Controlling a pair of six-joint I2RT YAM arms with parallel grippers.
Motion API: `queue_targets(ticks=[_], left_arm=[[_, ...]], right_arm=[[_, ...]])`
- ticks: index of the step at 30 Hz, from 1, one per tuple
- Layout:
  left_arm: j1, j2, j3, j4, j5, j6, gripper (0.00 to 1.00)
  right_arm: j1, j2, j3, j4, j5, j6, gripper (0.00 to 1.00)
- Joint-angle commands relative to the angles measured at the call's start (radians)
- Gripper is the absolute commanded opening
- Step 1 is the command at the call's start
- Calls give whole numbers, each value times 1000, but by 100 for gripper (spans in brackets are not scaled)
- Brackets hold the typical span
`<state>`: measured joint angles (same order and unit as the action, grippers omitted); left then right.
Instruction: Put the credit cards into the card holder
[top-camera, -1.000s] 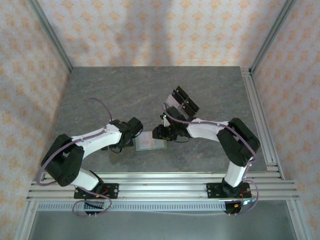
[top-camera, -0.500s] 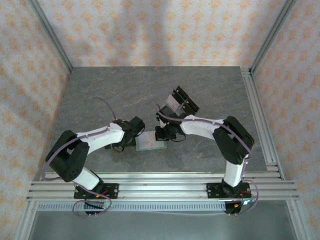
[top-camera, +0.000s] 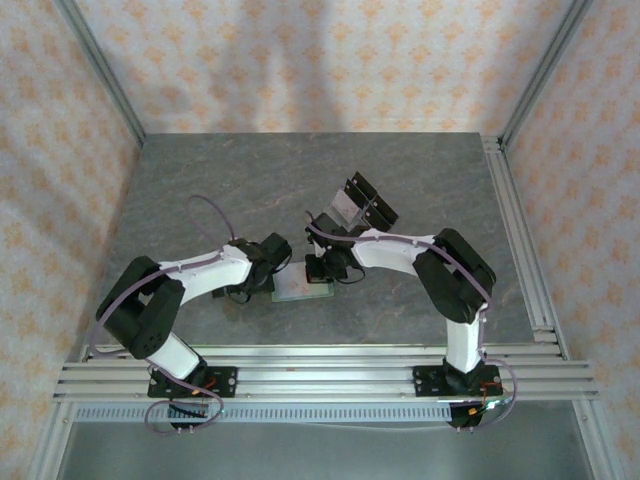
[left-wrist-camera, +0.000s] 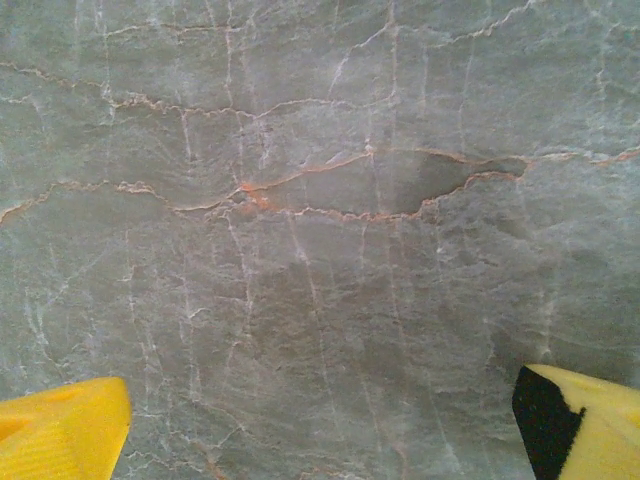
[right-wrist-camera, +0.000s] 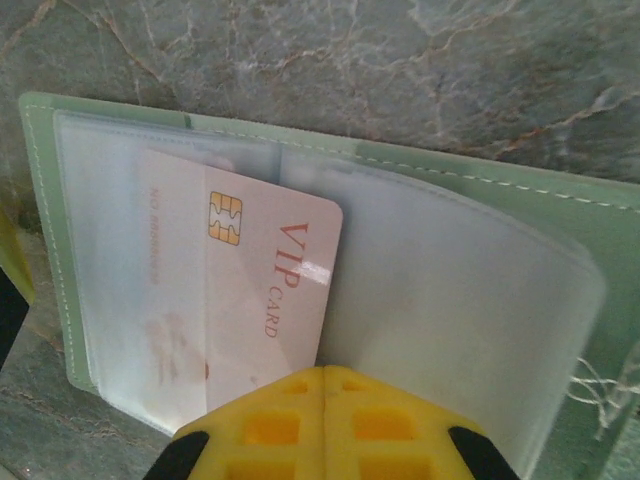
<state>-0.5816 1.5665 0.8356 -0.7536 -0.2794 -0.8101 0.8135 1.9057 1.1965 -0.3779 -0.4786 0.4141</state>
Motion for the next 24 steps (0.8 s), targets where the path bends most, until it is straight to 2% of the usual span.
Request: queue_targets(ticks=[1,24], left_arm=[[0,14,7,11,-4,9,100],[-13,30,4,27,9,0,100]], right_arm=[[10,20,31,0,-4,-1,3],[27,69,80,87,-81,64,4]])
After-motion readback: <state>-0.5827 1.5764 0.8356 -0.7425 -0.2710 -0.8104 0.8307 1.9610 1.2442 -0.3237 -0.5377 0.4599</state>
